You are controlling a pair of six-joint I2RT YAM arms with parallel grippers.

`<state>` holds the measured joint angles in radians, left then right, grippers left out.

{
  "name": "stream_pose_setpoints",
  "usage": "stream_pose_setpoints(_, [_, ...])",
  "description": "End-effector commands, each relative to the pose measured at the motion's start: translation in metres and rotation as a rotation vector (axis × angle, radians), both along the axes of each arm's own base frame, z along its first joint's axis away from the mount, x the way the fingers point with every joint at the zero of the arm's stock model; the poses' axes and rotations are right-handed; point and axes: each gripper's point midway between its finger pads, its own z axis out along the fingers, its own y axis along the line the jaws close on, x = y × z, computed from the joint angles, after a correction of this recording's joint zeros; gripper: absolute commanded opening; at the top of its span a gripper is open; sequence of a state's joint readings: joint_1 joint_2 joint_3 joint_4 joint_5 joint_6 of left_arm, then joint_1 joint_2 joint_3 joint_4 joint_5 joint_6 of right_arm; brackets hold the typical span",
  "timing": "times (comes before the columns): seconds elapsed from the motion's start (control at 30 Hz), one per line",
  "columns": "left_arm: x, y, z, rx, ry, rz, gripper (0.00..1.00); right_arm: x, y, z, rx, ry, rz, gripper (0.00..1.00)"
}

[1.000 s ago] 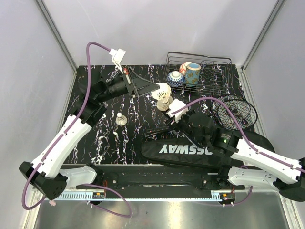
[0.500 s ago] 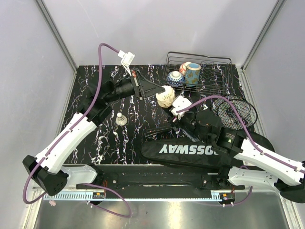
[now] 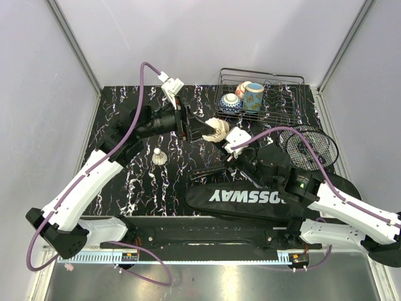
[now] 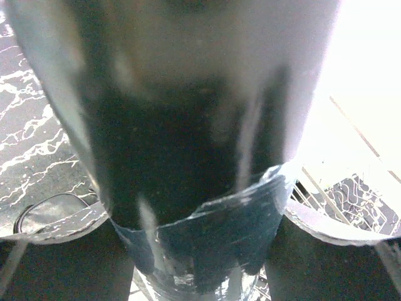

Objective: Pack up the badminton gear

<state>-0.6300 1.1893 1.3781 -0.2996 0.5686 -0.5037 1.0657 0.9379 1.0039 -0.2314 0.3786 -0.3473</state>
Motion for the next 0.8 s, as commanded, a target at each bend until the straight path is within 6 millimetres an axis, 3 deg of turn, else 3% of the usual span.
stream_pose_setpoints(0.0, [-0.015, -0.011, 0.005, 0.033, -0.044, -0.120, 0.72, 0.002, -0.002, 0.040, 0.120, -0.071, -0.010, 0.43])
stream_pose_setpoints(0.07, [-0.019, -0.018, 0.005, 0.060, -0.048, -0.151, 0.74, 0.003, 0.000, 0.038, 0.109, -0.067, -0.007, 0.43])
stream_pose_setpoints(0.17, [-0.012, -0.026, -0.015, 0.141, 0.012, -0.154, 0.72, 0.004, 0.002, 0.037, 0.101, -0.064, -0.008, 0.43])
stream_pose_setpoints(0.27, [0.000, -0.032, -0.048, 0.217, 0.094, -0.130, 0.67, 0.004, 0.002, 0.041, 0.111, -0.069, -0.005, 0.43])
stream_pose_setpoints(0.4, [0.010, -0.045, -0.083, 0.266, 0.193, -0.127, 0.67, 0.002, 0.005, 0.041, 0.116, -0.062, 0.011, 0.43])
stream_pose_setpoints(0.53, [0.012, -0.053, -0.099, 0.296, 0.260, -0.142, 0.68, 0.000, 0.007, 0.035, 0.111, -0.053, 0.026, 0.43])
stream_pose_setpoints(0.63, [0.010, -0.051, -0.099, 0.330, 0.248, -0.159, 0.71, -0.007, 0.007, 0.029, 0.104, -0.054, 0.063, 0.43])
stream_pose_setpoints(0.77, [0.009, -0.037, -0.081, 0.315, 0.191, -0.144, 0.79, -0.008, -0.003, 0.025, 0.099, -0.062, 0.043, 0.43])
